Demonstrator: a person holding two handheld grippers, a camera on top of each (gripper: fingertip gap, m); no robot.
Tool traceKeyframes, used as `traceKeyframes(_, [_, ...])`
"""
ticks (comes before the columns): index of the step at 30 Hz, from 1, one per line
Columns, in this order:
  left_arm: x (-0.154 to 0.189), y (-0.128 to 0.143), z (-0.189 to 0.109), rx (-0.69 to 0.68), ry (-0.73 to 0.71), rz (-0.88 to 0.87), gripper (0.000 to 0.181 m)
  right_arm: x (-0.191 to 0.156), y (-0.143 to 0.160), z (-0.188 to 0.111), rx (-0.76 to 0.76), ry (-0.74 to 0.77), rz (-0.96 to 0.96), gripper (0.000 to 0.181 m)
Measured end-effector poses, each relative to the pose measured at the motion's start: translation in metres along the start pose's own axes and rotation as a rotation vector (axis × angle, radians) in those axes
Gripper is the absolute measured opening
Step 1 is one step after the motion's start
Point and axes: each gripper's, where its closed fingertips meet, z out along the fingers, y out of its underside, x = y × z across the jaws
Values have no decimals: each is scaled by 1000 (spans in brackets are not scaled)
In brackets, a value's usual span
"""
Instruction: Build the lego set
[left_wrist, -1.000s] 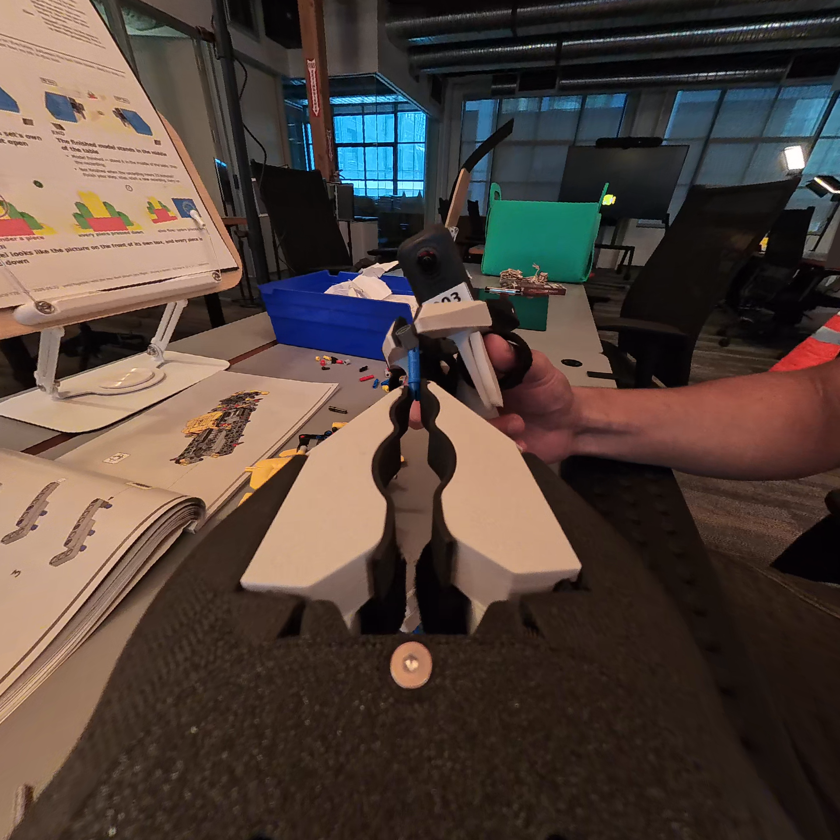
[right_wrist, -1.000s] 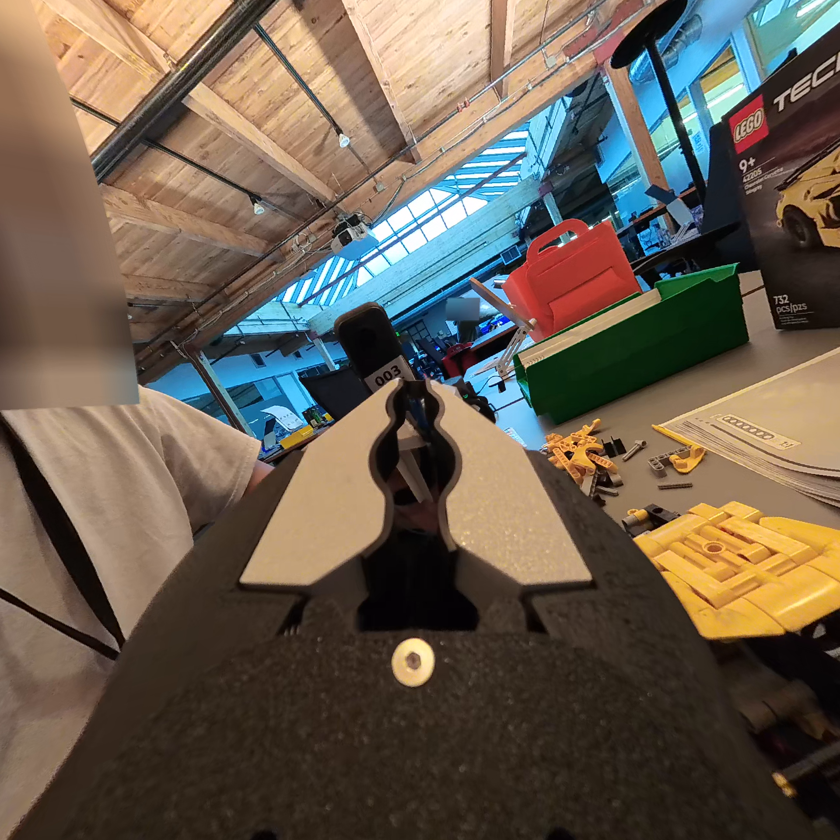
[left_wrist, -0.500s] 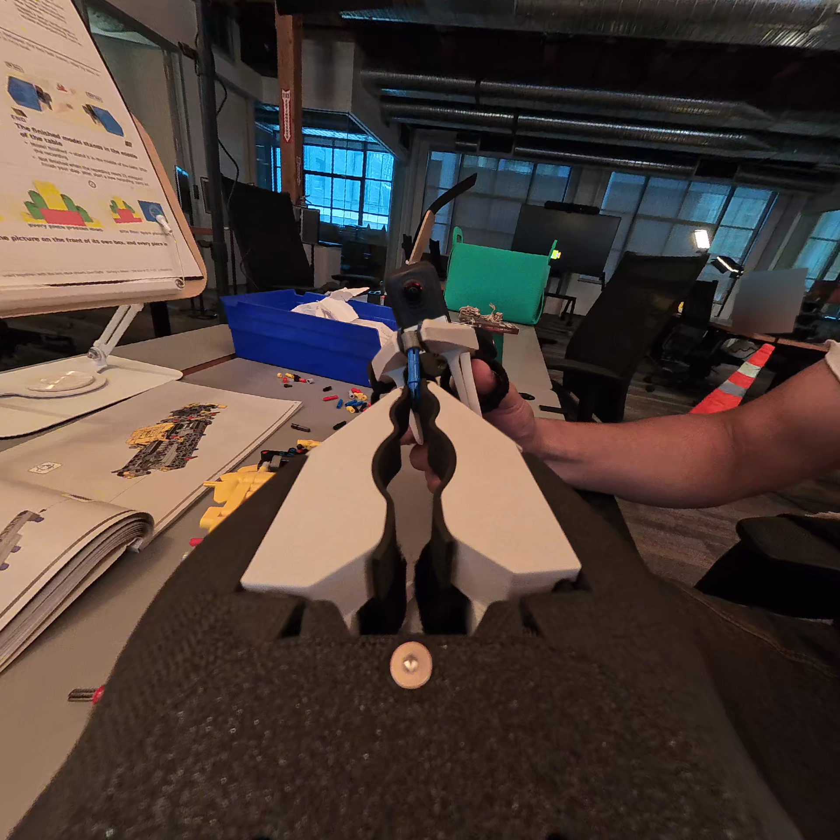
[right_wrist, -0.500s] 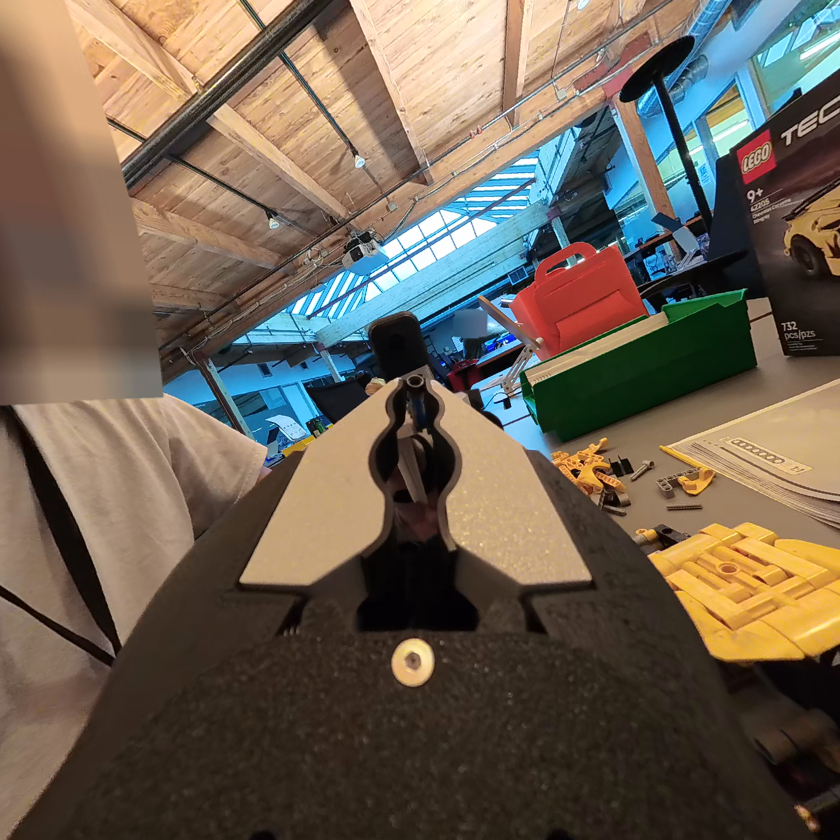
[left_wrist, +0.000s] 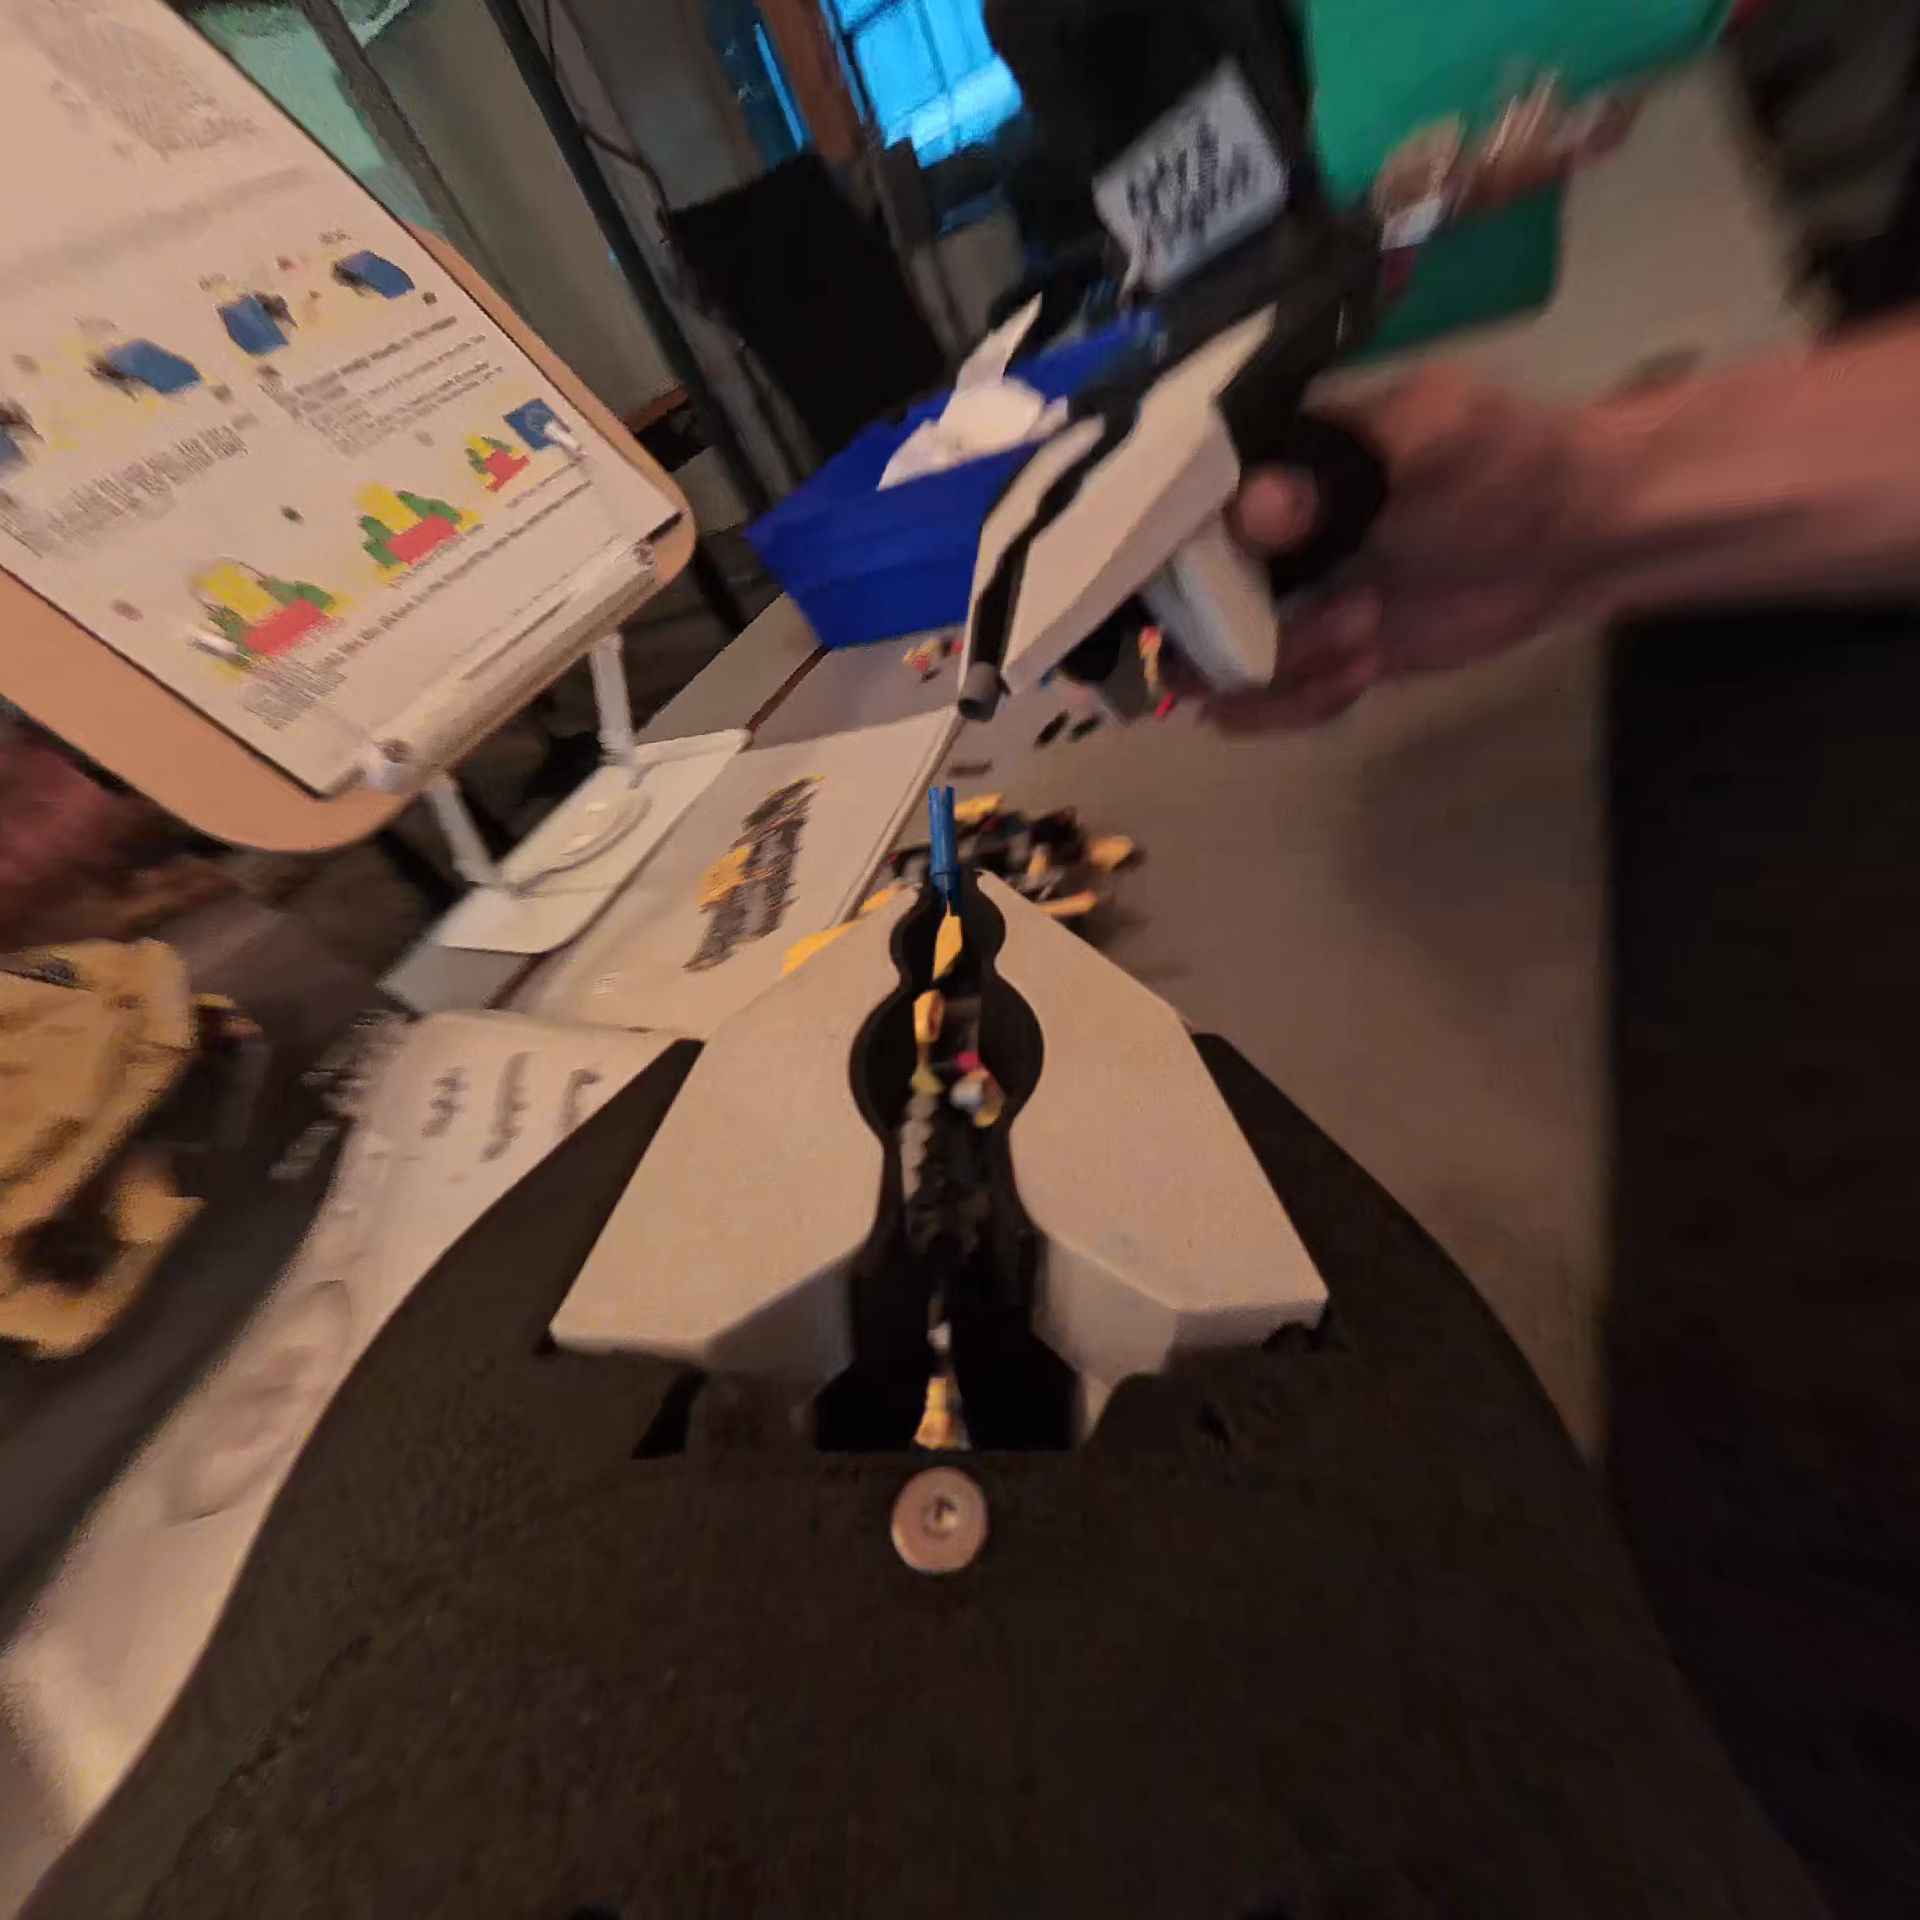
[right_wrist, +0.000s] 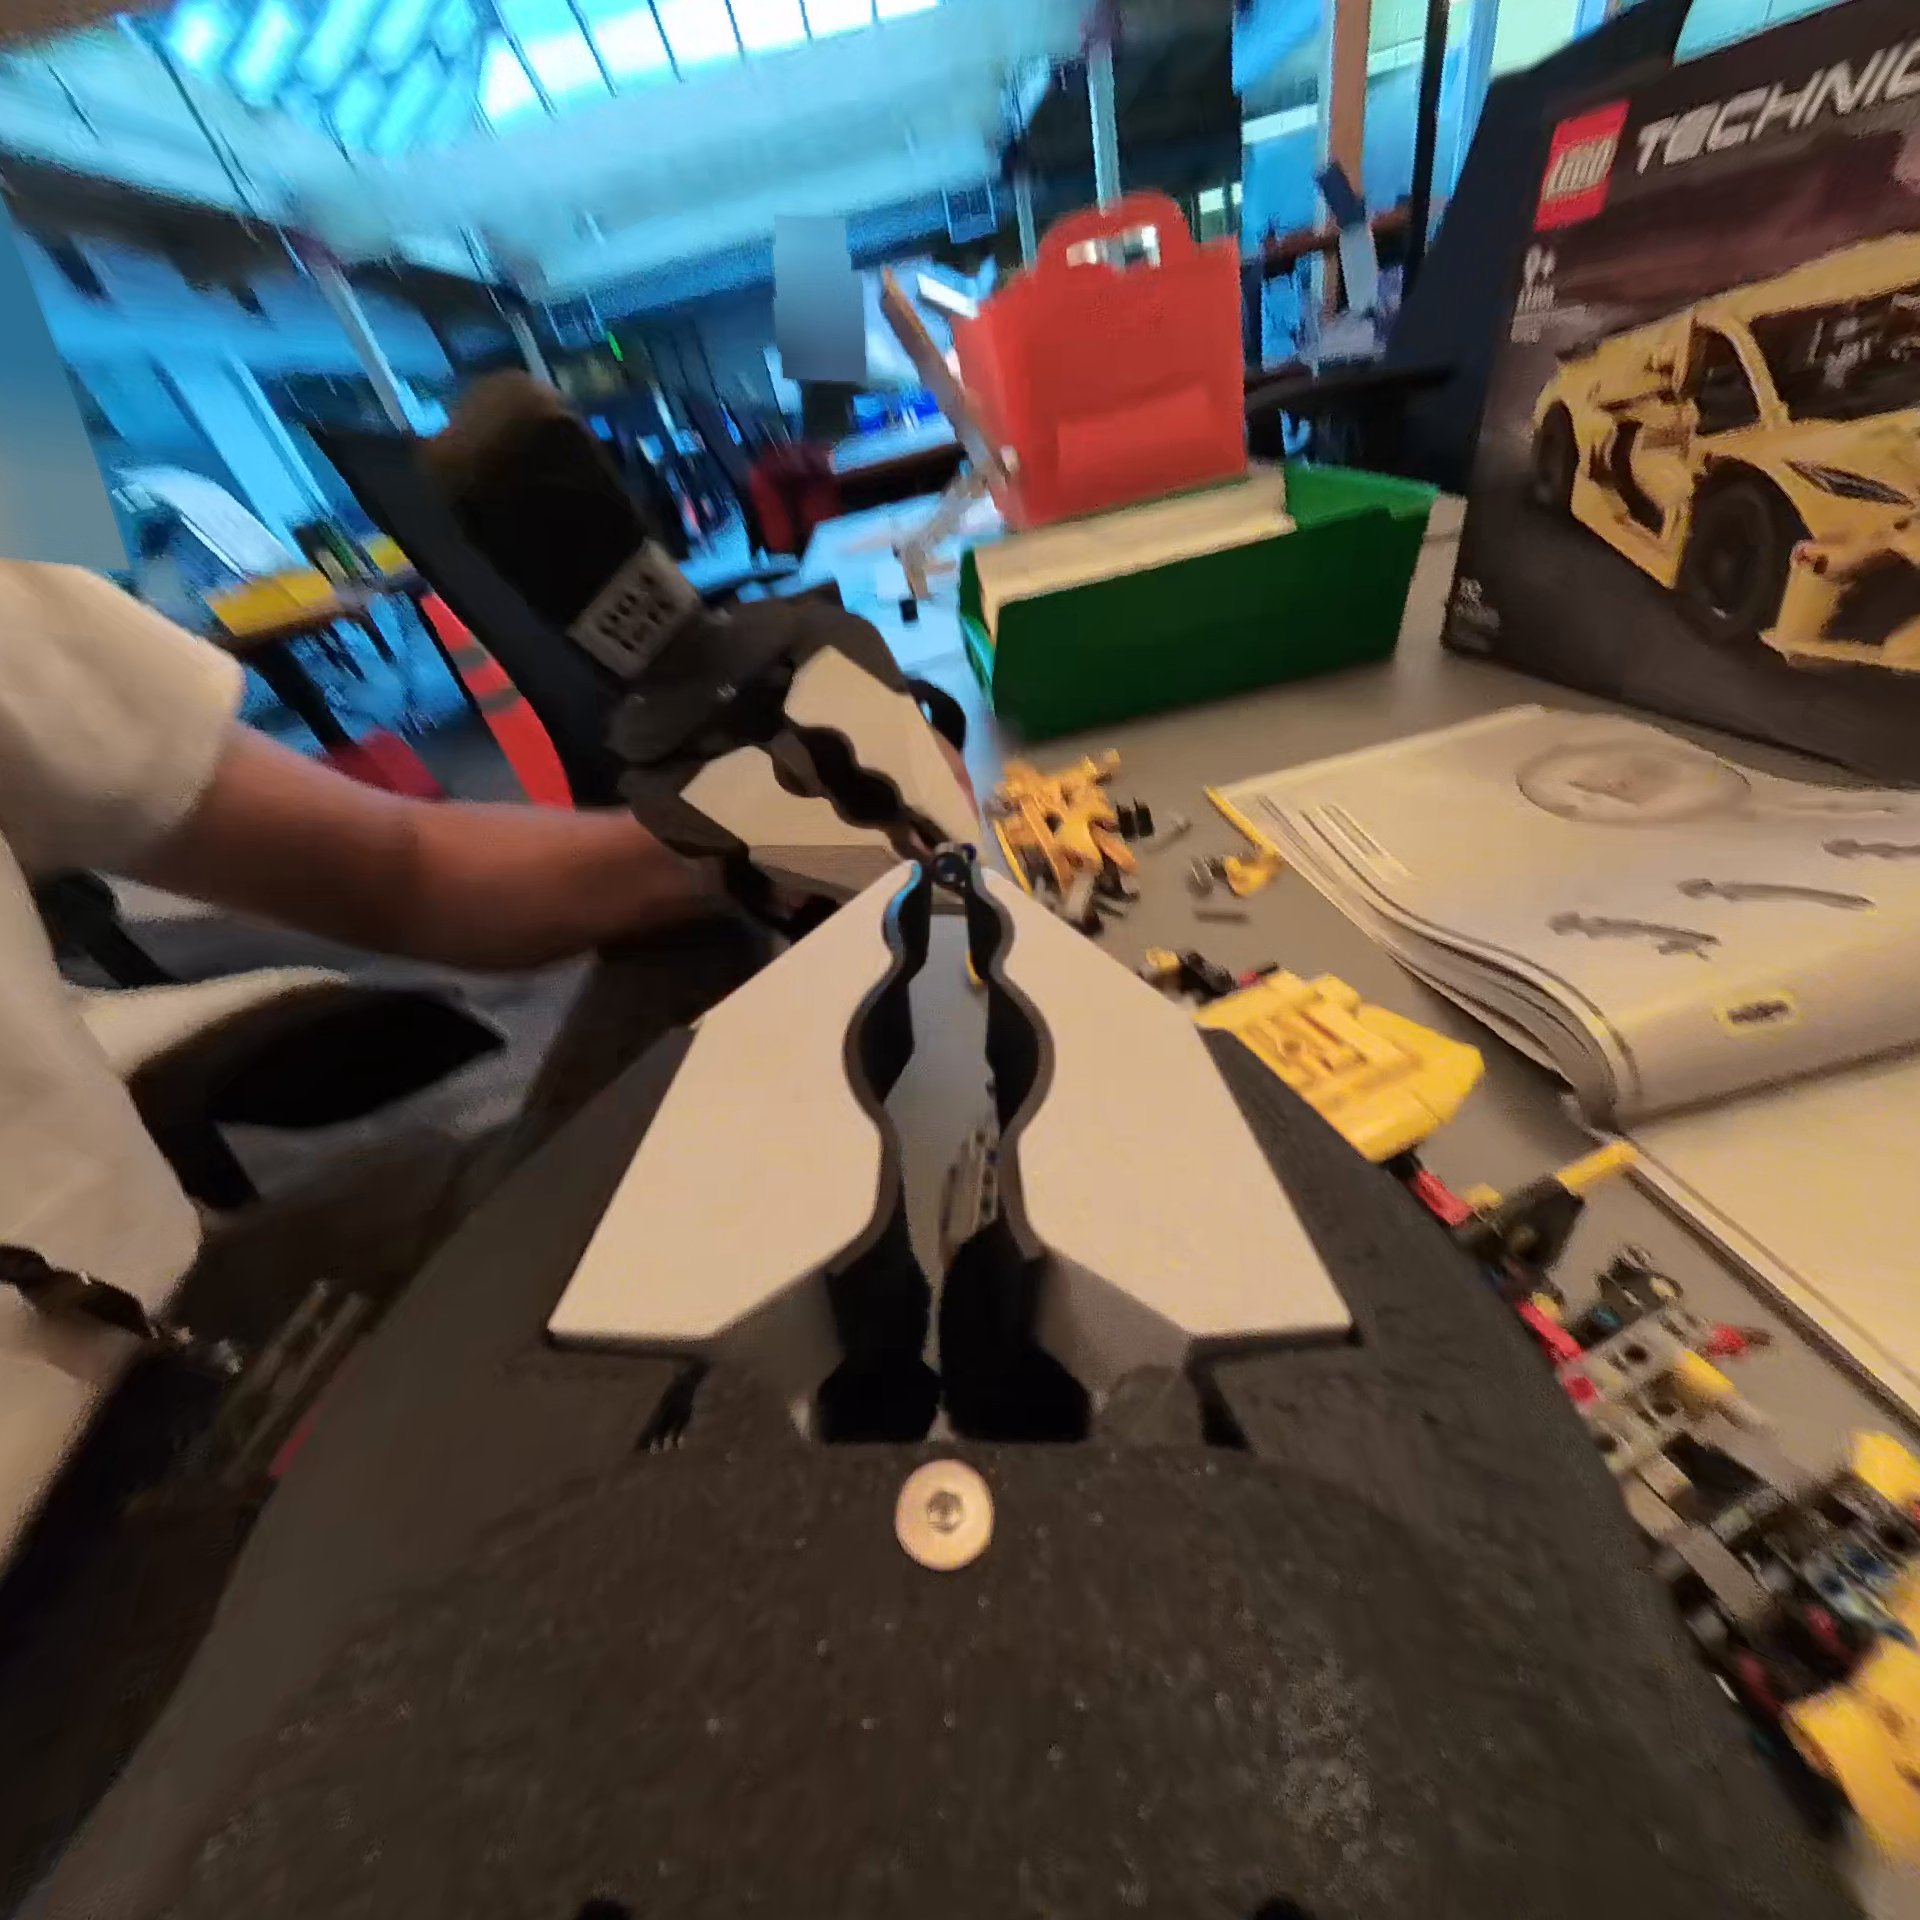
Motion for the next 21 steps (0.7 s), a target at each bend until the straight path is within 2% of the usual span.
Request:
traceKeyframes(2, [7, 12, 6, -79, -53, 193, 3, 1, 12, -4, -55, 30, -16, 5])
traceKeyframes(5, [18, 22, 13, -132, -73, 348, 2, 0, 30, -1, -97, 61, 0, 5])
traceKeyframes(21, [27, 23, 16, -115, -16, 290, 3, 2, 41, -6, -148, 11, 55, 5])
